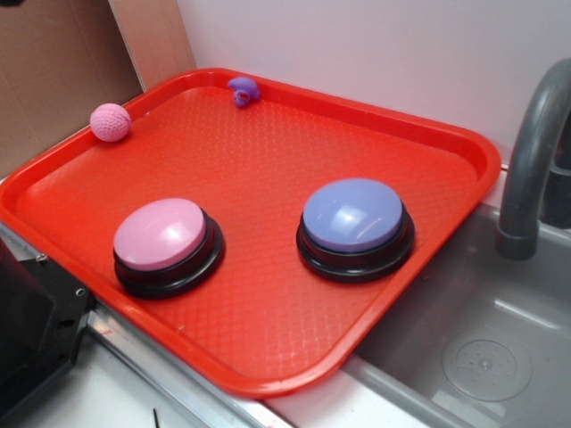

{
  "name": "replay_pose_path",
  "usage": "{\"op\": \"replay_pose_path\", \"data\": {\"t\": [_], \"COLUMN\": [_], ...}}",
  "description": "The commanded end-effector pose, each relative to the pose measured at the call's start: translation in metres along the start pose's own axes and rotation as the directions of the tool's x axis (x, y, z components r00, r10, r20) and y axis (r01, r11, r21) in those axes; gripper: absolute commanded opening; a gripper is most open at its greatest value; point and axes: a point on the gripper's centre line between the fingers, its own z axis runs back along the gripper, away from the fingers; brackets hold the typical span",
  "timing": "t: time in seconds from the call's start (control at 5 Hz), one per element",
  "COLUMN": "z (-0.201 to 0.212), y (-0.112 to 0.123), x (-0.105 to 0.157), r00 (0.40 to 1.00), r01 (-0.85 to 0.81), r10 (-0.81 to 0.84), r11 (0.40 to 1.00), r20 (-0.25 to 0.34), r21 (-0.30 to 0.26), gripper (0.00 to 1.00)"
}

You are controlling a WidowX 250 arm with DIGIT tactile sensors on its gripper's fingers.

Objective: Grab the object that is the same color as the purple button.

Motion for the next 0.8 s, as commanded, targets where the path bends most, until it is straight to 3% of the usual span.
{"op": "replay_pose_path", "data": {"t": [0.0,0.4,0.6], "z": [0.0,-0.049,-0.08], "y": [0.0,0.011,0.01], "x": [0.0,0.037,0.059], "r00": [1.0,0.996,0.998], "r01": [0.0,0.0,-0.036], "r10": [0.0,-0.003,0.036], "r11": [1.0,1.0,0.999], "r20": [0.0,-0.085,0.042], "r21": [0.0,-0.031,-0.006], "gripper": [1.0,1.0,1.0]}}
